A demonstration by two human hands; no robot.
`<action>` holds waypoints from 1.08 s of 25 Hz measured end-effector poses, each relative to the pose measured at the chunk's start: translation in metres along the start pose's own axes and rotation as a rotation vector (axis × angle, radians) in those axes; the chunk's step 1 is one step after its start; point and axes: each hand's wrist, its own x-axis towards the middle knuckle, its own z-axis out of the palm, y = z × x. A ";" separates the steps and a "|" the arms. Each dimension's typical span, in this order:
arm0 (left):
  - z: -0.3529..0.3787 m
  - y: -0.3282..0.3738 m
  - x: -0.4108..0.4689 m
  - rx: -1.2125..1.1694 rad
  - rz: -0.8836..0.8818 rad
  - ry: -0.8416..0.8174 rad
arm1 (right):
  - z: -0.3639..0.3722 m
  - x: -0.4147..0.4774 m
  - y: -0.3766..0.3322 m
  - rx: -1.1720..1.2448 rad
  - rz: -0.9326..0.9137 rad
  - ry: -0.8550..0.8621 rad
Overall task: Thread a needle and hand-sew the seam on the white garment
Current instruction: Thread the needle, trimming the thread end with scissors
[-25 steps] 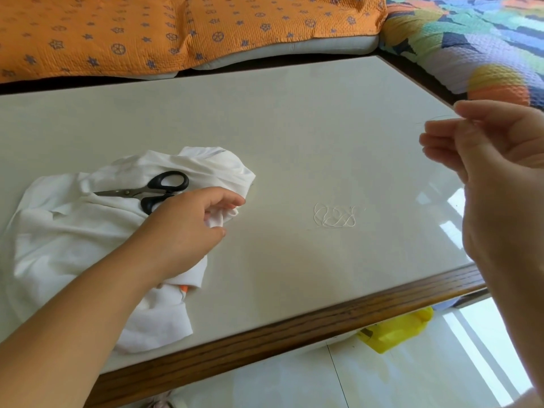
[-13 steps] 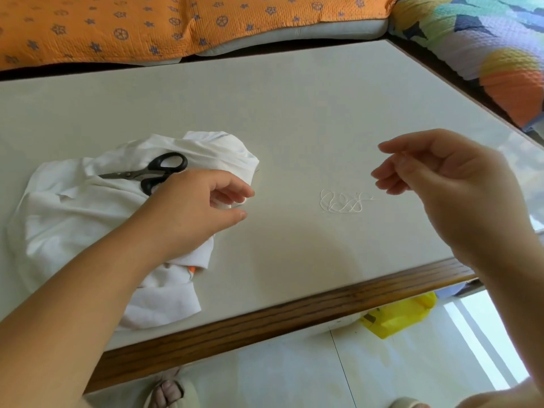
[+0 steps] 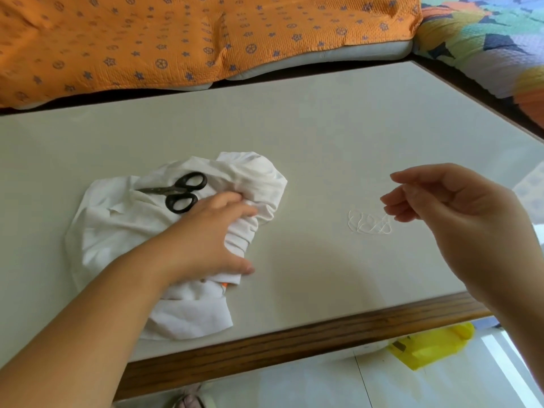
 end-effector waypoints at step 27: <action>0.068 0.030 0.032 0.488 0.233 0.321 | 0.016 -0.004 0.011 -0.215 0.144 -0.178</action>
